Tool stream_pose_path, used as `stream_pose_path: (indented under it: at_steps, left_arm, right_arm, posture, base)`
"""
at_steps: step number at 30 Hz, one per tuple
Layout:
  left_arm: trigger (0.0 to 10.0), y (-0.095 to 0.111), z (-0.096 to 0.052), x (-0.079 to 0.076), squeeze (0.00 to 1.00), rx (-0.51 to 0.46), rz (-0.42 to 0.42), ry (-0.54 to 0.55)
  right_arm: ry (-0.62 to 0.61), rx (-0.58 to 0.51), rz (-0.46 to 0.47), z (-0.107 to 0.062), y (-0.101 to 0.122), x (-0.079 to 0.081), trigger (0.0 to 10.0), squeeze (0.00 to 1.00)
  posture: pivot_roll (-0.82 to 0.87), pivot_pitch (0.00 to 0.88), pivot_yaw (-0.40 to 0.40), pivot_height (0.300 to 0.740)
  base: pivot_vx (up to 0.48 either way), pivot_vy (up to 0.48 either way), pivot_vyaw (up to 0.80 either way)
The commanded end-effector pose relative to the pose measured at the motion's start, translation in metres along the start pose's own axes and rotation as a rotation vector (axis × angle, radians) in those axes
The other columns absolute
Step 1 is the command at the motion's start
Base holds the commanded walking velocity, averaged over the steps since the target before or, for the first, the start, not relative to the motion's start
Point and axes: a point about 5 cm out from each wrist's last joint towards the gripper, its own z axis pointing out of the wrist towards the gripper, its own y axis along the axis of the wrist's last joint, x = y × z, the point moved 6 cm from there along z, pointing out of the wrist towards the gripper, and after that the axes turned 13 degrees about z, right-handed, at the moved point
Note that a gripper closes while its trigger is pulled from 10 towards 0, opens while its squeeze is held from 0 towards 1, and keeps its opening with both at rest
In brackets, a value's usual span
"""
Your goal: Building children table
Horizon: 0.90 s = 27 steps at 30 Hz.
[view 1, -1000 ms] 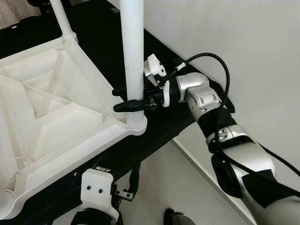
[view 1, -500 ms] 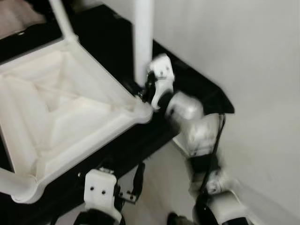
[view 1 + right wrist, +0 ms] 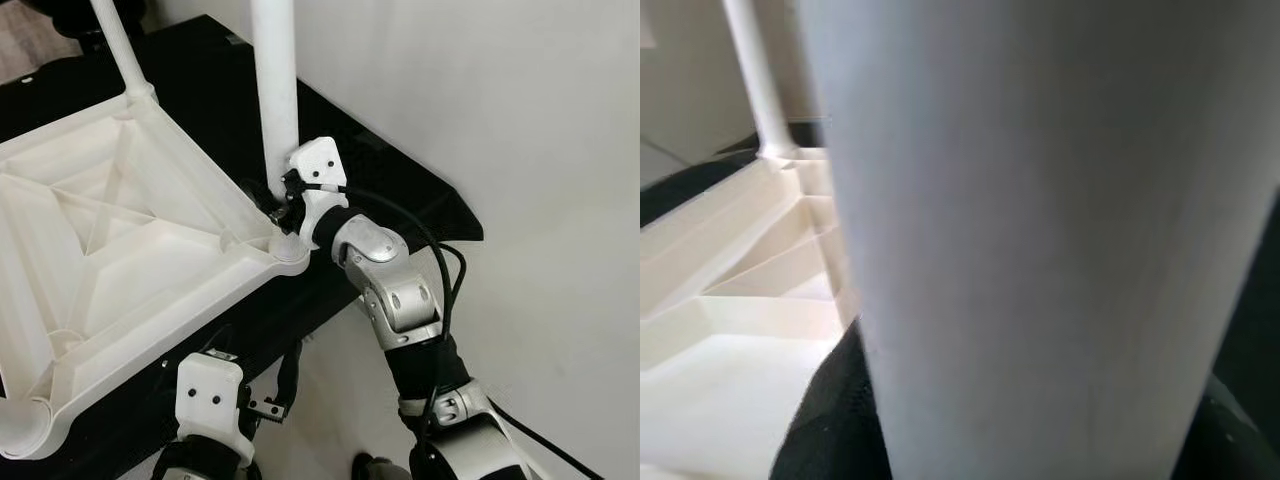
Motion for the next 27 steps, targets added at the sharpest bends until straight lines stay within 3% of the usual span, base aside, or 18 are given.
stream_pose_path:
  at_steps: [1, 5, 6, 8, 9, 13, 16, 25, 26, 27]
  left_arm:
    - [10.0, -0.005, -0.002, 0.000, 0.00, 0.022, -0.003, 0.003]
    - [10.0, -0.005, -0.002, -0.001, 0.00, 0.020, -0.005, 0.001]
    - [10.0, -0.004, -0.002, -0.001, 0.00, 0.019, -0.006, 0.002]
    - [10.0, -0.004, -0.003, -0.001, 0.00, 0.018, -0.006, 0.003]
    - [10.0, -0.004, -0.003, -0.002, 0.00, 0.020, -0.008, 0.002]
    - [10.0, -0.003, -0.003, -0.002, 0.00, 0.022, -0.008, -0.001]
    - [10.0, -0.003, -0.005, -0.003, 0.00, 0.025, -0.008, -0.002]
    - [10.0, -0.003, -0.008, -0.004, 0.00, 0.034, -0.010, -0.006]
    - [10.0, -0.003, -0.008, -0.004, 0.00, 0.036, -0.010, -0.006]
    - [10.0, -0.003, -0.008, -0.004, 0.00, 0.036, -0.010, -0.006]
  right_arm:
    - [0.128, 0.022, 0.093, 0.006, -0.012, 0.027, 10.0, 1.00]
    - [0.351, 0.016, 0.086, 0.003, 0.002, 0.035, 10.0, 1.00]
    - [0.479, 0.033, 0.010, -0.003, 0.007, 0.039, 10.0, 1.00]
    - [0.617, 0.065, -0.084, -0.013, 0.012, 0.042, 10.0, 1.00]
    - [0.669, 0.075, -0.090, -0.016, 0.018, 0.039, 10.0, 0.00]
    - [0.764, 0.104, -0.075, -0.020, 0.027, 0.035, 10.0, 0.00]
    - [0.914, 0.144, -0.015, -0.029, 0.029, 0.039, 10.0, 0.00]
    - [0.966, 0.194, -0.005, -0.023, 0.025, 0.037, 10.0, 0.00]
    - [0.982, 0.208, 0.001, -0.023, 0.025, 0.036, 0.0, 0.00]
    - [0.982, 0.208, 0.001, -0.023, 0.025, 0.036, 0.0, 0.00]
  posture:
    - [0.02, 0.239, -0.020, 0.740]
    - [0.01, 0.241, -0.021, 0.740]
    - [0.02, 0.249, -0.023, 0.740]
    - [0.02, 0.249, -0.023, 0.740]
    - [0.03, 0.255, -0.025, 0.740]
    - [0.04, 0.259, -0.025, 0.740]
    - [0.05, 0.269, -0.024, 0.740]
    - [0.06, 0.282, -0.025, 0.740]
    - [0.06, 0.284, -0.026, 0.740]
    - [0.06, 0.284, -0.026, 0.740]
  base:
    - [0.000, 0.000, 0.00]
    - [0.000, 0.000, 0.00]
    - [0.000, 0.000, 0.00]
    - [0.000, 0.000, 0.00]
    - [0.000, 0.000, 0.00]
    - [0.000, 0.000, 0.00]
    - [0.000, 0.000, 0.00]
    - [0.000, 0.000, 0.00]
    - [0.000, 0.000, 0.00]
    - [0.000, 0.000, 0.00]
